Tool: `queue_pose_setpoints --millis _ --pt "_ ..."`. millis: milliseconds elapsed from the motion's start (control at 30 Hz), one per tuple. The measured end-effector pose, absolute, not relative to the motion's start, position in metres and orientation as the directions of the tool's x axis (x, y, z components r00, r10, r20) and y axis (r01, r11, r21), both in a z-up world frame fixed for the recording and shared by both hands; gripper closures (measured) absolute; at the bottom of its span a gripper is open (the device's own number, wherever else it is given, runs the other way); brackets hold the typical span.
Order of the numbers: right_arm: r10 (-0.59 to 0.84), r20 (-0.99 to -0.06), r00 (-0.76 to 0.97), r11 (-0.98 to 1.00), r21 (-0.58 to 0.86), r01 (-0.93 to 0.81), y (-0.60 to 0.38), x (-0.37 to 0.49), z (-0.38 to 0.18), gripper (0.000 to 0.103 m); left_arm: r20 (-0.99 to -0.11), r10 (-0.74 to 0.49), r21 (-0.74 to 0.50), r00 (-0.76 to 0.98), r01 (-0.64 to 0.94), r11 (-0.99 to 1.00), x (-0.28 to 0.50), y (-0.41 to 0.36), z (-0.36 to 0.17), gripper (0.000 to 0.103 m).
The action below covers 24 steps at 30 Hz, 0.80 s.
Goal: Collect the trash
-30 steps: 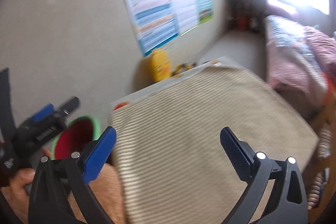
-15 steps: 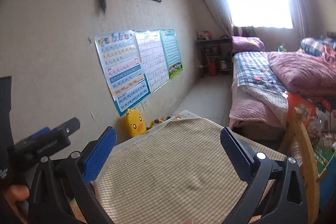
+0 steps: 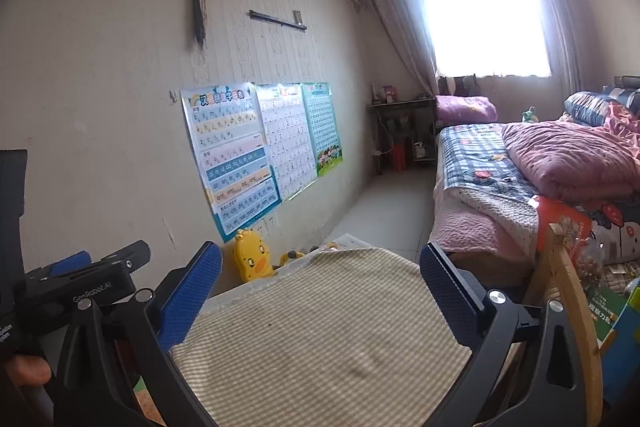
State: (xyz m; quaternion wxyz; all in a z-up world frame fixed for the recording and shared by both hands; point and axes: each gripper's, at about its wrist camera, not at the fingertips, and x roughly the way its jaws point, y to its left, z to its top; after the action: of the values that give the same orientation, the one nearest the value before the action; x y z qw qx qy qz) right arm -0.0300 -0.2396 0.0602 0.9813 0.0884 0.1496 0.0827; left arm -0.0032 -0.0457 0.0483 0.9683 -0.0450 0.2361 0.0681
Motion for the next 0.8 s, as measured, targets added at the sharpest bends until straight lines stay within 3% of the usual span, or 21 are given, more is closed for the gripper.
queue_pose_setpoints --millis 800 --pt "0.197 -0.326 0.925 0.971 0.195 -0.138 -0.237 -0.021 0.048 0.007 -0.491 0.116 -0.034 0.863 -0.152 0.988 0.002 -0.043 0.042 0.005"
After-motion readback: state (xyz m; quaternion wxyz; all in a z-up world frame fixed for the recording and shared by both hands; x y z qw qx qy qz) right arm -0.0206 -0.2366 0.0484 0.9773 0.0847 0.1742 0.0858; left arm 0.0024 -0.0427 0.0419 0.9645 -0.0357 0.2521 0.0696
